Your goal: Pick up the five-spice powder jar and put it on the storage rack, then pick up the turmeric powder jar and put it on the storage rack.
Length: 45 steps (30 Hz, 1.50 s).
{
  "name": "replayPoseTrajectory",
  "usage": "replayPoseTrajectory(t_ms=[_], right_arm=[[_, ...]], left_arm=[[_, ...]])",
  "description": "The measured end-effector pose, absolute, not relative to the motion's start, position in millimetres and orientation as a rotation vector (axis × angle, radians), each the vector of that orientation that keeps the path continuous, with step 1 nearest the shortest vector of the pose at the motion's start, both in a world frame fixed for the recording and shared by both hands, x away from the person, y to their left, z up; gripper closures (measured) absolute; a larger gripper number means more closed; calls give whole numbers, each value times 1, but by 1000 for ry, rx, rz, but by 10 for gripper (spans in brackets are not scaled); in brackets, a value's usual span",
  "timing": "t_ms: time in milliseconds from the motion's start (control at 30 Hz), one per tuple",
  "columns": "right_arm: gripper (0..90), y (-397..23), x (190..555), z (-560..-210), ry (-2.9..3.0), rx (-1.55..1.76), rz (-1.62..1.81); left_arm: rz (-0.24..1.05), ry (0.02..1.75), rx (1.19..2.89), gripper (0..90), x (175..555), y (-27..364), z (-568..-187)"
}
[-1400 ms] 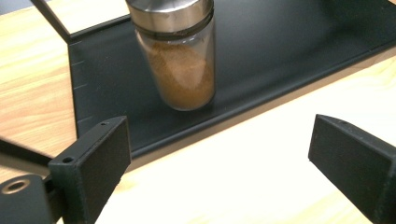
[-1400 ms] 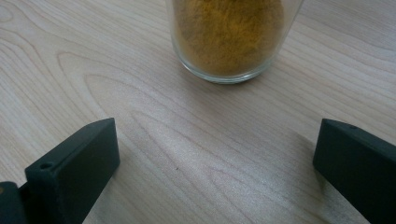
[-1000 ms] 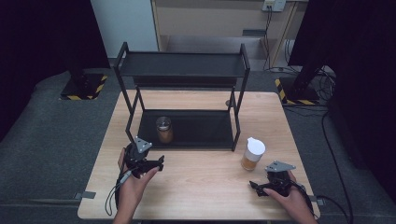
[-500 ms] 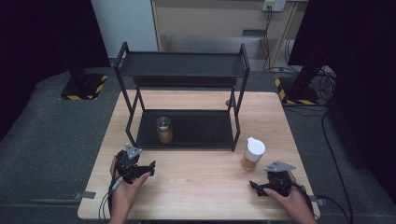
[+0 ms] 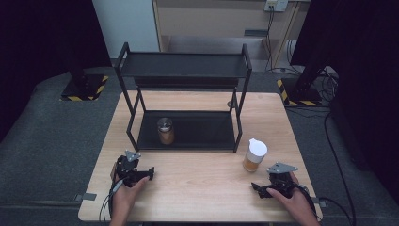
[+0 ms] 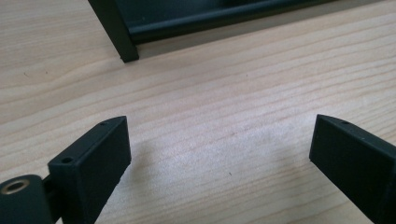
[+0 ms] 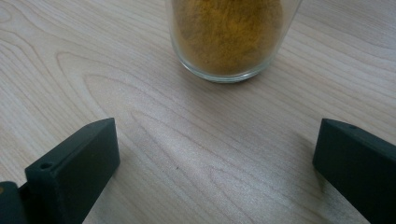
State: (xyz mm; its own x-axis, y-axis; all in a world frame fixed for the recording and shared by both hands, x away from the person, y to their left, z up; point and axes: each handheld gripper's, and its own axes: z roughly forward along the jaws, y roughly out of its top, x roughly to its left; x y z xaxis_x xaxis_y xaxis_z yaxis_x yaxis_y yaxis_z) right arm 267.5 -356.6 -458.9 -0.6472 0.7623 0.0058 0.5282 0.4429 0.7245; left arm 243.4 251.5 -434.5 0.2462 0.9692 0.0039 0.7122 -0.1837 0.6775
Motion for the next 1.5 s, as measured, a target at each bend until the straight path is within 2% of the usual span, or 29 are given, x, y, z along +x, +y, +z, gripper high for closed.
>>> replayPoseTrajectory(t_ms=[467,1333,1500], right_arm=[[15,-357,268,-459,2379,1102,1024],[17,-359,269,-458,2390,1098,1026],[45,-362,271,-452,2405,1118,1033]], left_arm=[[619,1495,1969,1,235,251,-447],[626,1476,1963,0,234,250,-450],[627,1474,1962,0,233,250,-450]])
